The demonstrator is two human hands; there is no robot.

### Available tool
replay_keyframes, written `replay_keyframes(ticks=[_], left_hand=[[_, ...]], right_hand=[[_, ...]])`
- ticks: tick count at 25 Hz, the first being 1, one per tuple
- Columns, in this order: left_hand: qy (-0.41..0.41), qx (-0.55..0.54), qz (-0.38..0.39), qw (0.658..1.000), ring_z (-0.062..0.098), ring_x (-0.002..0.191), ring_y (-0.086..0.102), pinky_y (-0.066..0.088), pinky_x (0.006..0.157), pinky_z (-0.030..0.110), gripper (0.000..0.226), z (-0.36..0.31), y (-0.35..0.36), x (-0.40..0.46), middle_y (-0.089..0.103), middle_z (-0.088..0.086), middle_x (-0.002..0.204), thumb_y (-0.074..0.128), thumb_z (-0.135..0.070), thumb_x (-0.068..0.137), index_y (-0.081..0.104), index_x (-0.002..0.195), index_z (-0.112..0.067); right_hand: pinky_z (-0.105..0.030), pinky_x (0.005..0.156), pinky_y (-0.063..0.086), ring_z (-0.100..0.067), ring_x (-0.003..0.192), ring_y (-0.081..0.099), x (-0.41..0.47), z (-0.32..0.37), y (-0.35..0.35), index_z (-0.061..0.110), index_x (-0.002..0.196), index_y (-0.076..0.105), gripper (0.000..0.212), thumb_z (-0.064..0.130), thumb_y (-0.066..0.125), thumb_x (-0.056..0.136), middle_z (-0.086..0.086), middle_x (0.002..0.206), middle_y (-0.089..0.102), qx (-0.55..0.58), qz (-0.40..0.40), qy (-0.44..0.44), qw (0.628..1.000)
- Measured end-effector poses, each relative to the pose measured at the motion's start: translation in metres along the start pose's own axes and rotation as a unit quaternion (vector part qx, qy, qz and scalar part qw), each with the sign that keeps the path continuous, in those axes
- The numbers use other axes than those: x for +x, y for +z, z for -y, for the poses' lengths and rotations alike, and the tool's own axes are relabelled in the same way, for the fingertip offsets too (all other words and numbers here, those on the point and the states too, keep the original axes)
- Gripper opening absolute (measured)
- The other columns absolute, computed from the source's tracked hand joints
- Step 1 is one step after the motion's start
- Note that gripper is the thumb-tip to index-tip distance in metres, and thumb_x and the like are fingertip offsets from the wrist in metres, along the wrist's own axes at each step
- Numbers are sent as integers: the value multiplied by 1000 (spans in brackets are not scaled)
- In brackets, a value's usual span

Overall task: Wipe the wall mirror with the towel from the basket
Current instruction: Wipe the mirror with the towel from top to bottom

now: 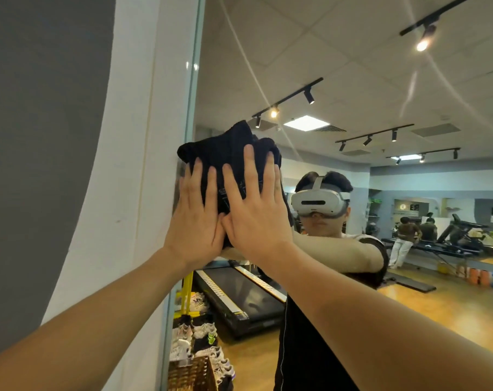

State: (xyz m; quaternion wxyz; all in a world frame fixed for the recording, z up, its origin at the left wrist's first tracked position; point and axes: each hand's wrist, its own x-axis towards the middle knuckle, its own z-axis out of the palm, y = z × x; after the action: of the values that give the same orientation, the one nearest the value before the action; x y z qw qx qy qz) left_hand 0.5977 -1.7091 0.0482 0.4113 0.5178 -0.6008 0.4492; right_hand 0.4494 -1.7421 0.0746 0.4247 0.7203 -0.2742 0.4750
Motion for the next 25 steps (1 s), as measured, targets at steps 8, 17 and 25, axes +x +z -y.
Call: replay_keyframes(ticks=[8, 17, 25], left_hand=[[22, -86, 55, 995, 46, 155, -14, 28, 120, 63, 83, -143, 22, -4, -15, 28, 166, 36, -37, 100, -2, 160, 4], [3, 7, 110, 994, 47, 151, -24, 0, 127, 57, 83, -194, -29, 149, -30, 29, 161, 33, -40, 105, -16, 158, 1], [-68, 54, 134, 987, 42, 151, -25, 4, 128, 56, 86, -52, -33, 61, -32, 27, 160, 36, -40, 106, -22, 154, 2]], right_hand=[[-65, 124, 19, -55, 154, 6, -90, -110, -57, 14, 164, 21, 77, 44, 53, 100, -27, 170, 4, -27, 45, 25, 998], [-62, 126, 9, -54, 154, -10, 14, -189, -110, 18, 166, 1, 78, 37, 45, 104, -23, 170, -15, -57, 51, 105, 991], [-56, 123, -11, -51, 155, -9, 34, -53, -41, 19, 165, 15, 75, 39, 50, 102, -22, 171, -7, 31, 37, -25, 999]])
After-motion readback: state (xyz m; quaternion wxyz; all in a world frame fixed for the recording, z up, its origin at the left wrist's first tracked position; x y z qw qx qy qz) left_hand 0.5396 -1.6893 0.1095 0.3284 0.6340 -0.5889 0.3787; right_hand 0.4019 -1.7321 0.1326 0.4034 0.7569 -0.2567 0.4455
